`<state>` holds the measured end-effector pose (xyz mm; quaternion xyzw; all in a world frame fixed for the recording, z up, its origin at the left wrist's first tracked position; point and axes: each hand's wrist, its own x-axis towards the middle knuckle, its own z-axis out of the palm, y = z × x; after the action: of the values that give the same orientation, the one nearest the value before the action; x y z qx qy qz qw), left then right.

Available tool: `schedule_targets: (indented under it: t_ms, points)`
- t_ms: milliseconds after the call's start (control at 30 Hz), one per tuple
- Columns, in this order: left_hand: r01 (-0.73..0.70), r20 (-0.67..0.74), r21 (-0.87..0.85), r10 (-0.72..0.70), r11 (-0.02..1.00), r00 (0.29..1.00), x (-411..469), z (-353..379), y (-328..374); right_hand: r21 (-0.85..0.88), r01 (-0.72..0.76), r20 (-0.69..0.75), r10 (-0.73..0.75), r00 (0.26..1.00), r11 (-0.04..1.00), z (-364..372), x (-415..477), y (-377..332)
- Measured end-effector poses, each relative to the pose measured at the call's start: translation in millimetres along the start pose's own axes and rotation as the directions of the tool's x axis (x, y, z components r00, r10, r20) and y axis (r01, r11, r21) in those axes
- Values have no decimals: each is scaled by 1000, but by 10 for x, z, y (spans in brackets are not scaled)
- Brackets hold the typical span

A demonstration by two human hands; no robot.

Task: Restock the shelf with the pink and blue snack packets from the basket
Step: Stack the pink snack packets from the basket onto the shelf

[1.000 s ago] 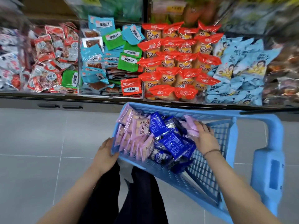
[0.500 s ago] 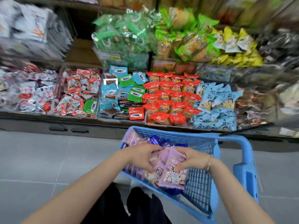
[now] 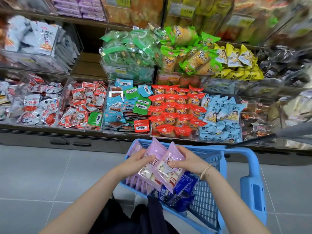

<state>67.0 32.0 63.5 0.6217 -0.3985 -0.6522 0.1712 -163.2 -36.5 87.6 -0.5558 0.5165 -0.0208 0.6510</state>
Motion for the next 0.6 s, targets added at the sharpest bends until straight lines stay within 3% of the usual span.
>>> schedule_targets:
  t_ms: [133, 267, 367, 467, 533, 600]
  points:
    - [19, 72, -35, -16, 999, 997, 11, 55, 108, -20, 69, 20, -69, 997, 997, 160, 53, -69]
    - [121, 162, -346, -68, 930, 984, 14, 58, 228, 0, 21, 48, -21, 999, 1000, 270, 75, -136]
    - [82, 131, -639, 3, 765, 991, -36, -6, 213, 274, -12, -73, 34, 997, 962, 262, 96, -111]
    - [-92, -14, -532, 99, 842, 995, -55, 135, 202, 521, -11, -217, 145, 965, 853, 471, 97, -116]
    - [-96, -106, -479, 50, 873, 993, -30, 196, 179, 544, -11, -269, 187, 945, 839, 666, 107, -102]
    - [-70, -112, -474, 19, 878, 994, -11, 102, 163, 620, -13, -229, 197, 953, 784, 737, 82, -119]
